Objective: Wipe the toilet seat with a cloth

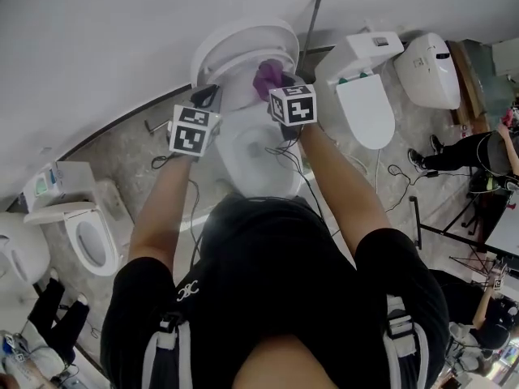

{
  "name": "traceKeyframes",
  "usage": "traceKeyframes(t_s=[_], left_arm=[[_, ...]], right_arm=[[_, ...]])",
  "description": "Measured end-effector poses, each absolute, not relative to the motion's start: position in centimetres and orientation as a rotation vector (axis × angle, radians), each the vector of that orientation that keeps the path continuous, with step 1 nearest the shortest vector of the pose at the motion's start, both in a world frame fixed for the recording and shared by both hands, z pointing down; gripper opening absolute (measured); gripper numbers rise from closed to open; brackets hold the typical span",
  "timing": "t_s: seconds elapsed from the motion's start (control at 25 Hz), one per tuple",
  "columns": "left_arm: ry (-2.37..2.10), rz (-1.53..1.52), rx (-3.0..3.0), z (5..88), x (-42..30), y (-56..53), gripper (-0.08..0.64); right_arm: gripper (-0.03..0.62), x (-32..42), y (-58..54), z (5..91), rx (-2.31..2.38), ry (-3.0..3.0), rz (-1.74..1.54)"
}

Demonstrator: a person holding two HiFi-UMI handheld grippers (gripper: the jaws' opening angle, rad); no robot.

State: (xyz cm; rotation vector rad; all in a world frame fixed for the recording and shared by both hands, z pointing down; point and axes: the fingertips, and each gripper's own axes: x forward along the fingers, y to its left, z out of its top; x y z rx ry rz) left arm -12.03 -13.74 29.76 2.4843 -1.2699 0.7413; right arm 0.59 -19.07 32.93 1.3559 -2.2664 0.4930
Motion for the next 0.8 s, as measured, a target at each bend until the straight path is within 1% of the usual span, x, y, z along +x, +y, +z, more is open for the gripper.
traceKeyframes(t_s=[0.16, 0.2, 0.28, 0.36, 0.48, 0.56, 0.68, 0.8], left_arm=[[-1.225, 0.808, 2.554, 29.3, -9.9, -17.7, -0.003], [-1.206, 0.836, 2.567, 29.5, -9.3, -18.4, 0.01], [-1.161, 0.925, 2.596, 30.1, -8.0, -19.6, 0.06], [-1.123, 1.06, 2.622, 31.4, -7.0, -20.6, 0.088], [-1.091, 1.291, 2.651, 33.1, -6.2, -22.1, 0.091], [-1.083, 1.388, 2.657, 33.9, -5.9, -23.0, 0.091], [-1.069, 1.432, 2.622, 35.0, -5.6, -24.1, 0.091], [-1.032, 1.385, 2.573, 35.6, -5.5, -24.0, 0.091]], right_arm=[[0.061, 2.8, -17.8, 31.8, 1.397, -2.286, 0.52], [0.06, 3.4, -17.5, 31.5, 1.407, -2.286, 0.519], [0.061, 4.5, -17.0, 30.8, 1.43, -2.286, 0.51], [0.06, 5.8, -16.6, 30.1, 1.454, -2.288, 0.497], [0.061, 7.8, -16.2, 29.2, 1.502, -2.28, 0.493], [0.061, 9.2, -15.8, 29.0, 1.531, -2.265, 0.498], [0.061, 11.0, -15.1, 29.2, 1.562, -2.236, 0.51], [0.061, 12.0, -14.3, 29.7, 1.581, -2.208, 0.528]])
